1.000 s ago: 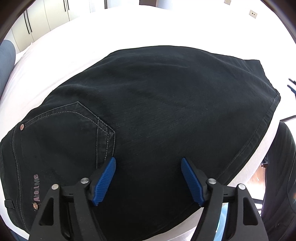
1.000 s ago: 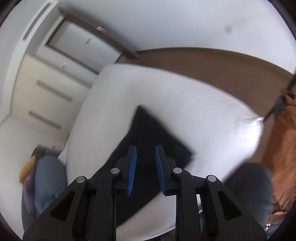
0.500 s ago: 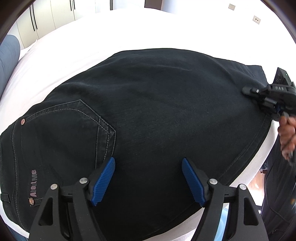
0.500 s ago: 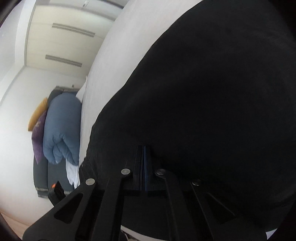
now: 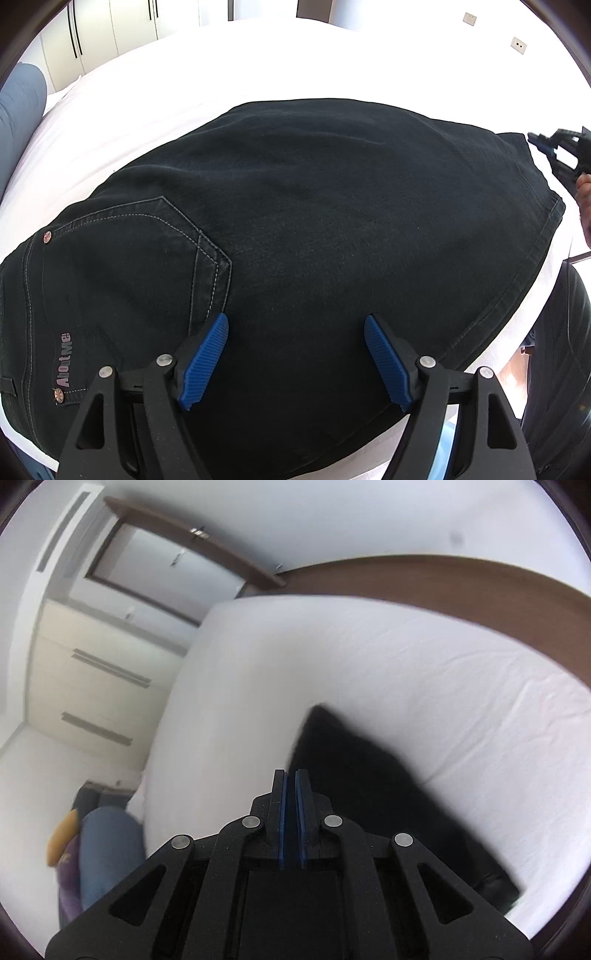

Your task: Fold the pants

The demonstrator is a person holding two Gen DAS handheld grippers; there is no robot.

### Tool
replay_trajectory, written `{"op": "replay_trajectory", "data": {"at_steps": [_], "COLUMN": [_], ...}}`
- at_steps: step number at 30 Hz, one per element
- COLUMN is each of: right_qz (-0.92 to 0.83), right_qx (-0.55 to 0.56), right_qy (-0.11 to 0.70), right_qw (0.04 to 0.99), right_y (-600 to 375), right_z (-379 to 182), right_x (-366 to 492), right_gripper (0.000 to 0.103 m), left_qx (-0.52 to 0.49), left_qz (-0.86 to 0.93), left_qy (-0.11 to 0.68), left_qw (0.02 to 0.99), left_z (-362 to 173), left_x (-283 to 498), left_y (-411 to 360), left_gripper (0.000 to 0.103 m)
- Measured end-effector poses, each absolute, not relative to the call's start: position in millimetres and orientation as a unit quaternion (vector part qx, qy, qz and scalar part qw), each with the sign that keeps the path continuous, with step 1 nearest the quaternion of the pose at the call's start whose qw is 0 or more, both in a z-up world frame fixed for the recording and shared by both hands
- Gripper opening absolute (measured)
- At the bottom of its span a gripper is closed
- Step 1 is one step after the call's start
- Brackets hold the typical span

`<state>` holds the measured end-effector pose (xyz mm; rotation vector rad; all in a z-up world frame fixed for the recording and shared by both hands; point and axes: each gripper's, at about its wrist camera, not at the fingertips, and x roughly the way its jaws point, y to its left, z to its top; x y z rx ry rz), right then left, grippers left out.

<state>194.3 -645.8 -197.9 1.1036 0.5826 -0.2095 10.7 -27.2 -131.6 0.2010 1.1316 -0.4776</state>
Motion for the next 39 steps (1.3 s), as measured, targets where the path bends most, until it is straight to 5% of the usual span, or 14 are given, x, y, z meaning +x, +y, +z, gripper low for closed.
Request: {"op": "replay_trajectory", "data": {"at_steps": [9,19,20,23,27,32,36,39], "right_qz": [0.015,-0.226,-0.220,-0.104,0.032,-0.019,-0.072,-0.087], "right_qx": [0.518,0.545,0.560,0.594,0.565,0.586,0.581,0.612], "right_qy": [0.392,0.254,0.237,0.190,0.246,0.337,0.298,0.277], "right_qw": [0.760,0.767,0.763,0.775,0.787,0.737,0.754,0.735], "right_y": [-570.9,-727.1,-727.1,-694.6,-595.2,-577.7,-606.9,-619.2], "right_z": [-265.5,-244.3,-241.5,-223.2,-224.1,-300.8,-300.4,-308.6], "right_x": [315.0,253.4,247.5,245.9,304.6,343.1,330.6,325.5], "right_gripper": [0.000,0.000,0.007,0.007,0.007,0.000,0.000,0.000], "left_qx": [0.099,0.092,0.091,0.089,0.092,0.078,0.042,-0.008], "left_qz": [-0.218,-0.215,-0.214,-0.210,-0.204,-0.199,-0.220,-0.276], "left_qy": [0.538,0.534,0.533,0.530,0.533,0.530,0.494,0.484], "left_qw": [0.808,0.813,0.814,0.817,0.816,0.821,0.840,0.830], "left_z": [-132.1,-132.3,-132.5,-133.0,-132.1,-118.9,-87.9,-77.2], "left_x": [14.0,13.1,12.8,11.8,11.5,5.4,5.8,34.2], "left_y": [-36.6,-37.5,-37.4,-38.0,-41.3,-38.8,-42.4,-72.8], "left_gripper": [0.080,0.080,0.081,0.083,0.085,0.081,0.080,0.068]}}
